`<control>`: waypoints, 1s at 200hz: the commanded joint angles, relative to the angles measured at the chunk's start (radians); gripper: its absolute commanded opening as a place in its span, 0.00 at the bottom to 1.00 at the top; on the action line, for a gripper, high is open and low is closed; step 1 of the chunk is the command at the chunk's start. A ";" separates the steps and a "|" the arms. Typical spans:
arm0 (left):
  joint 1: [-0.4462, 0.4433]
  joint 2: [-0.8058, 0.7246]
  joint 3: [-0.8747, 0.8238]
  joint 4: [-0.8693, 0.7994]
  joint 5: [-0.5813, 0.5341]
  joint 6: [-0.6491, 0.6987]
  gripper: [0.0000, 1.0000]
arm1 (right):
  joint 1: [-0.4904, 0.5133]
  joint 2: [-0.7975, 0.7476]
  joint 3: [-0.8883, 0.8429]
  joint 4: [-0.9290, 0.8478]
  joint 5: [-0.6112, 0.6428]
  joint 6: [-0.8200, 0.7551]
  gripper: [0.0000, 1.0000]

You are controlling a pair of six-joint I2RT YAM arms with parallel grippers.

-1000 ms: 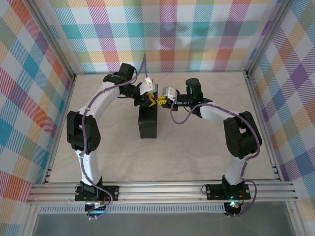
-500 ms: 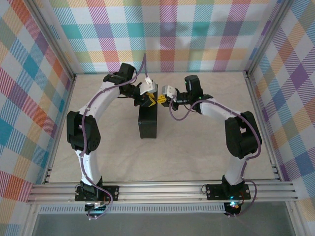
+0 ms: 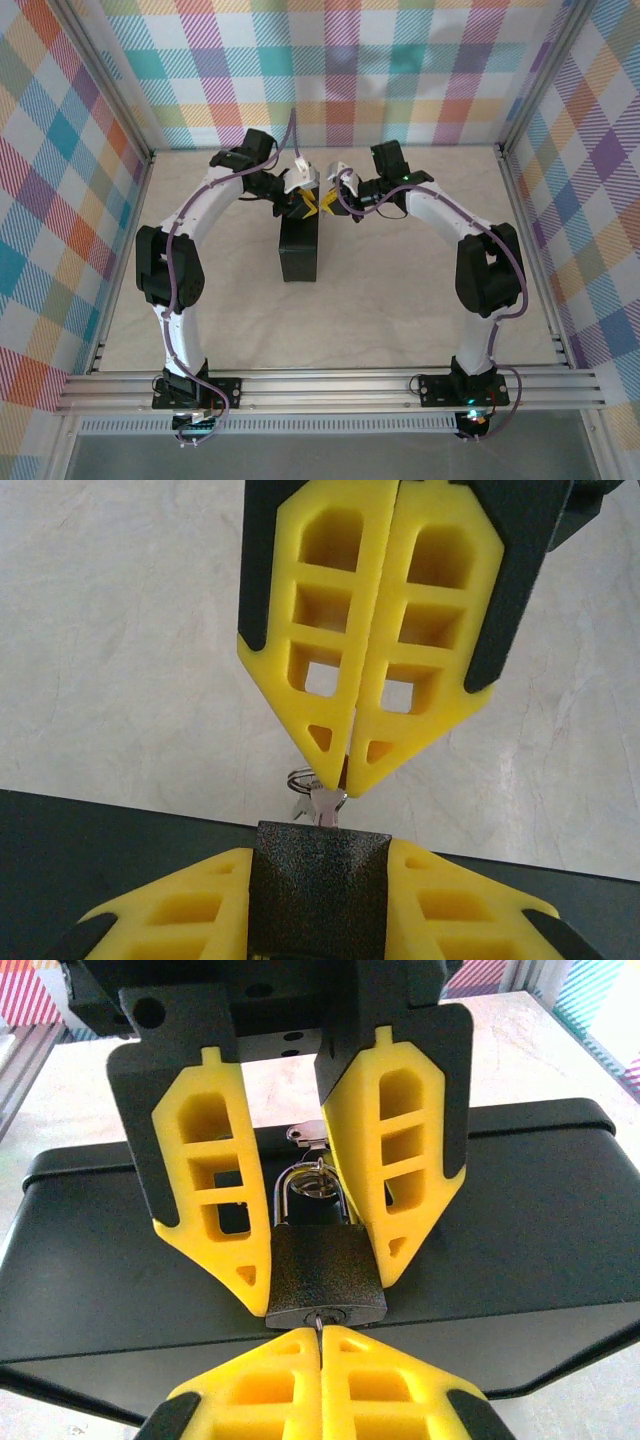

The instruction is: Unlock a padlock with a key

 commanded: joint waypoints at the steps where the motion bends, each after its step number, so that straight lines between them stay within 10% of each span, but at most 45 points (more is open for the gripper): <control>1: -0.010 0.021 -0.019 -0.033 0.011 -0.001 0.18 | 0.005 -0.008 0.017 0.024 -0.088 0.083 0.00; 170: 0.028 -0.014 0.004 0.062 0.061 -0.147 0.52 | -0.031 0.030 0.077 0.006 -0.153 0.347 0.00; 200: 0.077 -0.056 0.002 0.126 0.158 -0.231 0.56 | -0.039 0.017 0.077 0.011 -0.136 0.342 0.13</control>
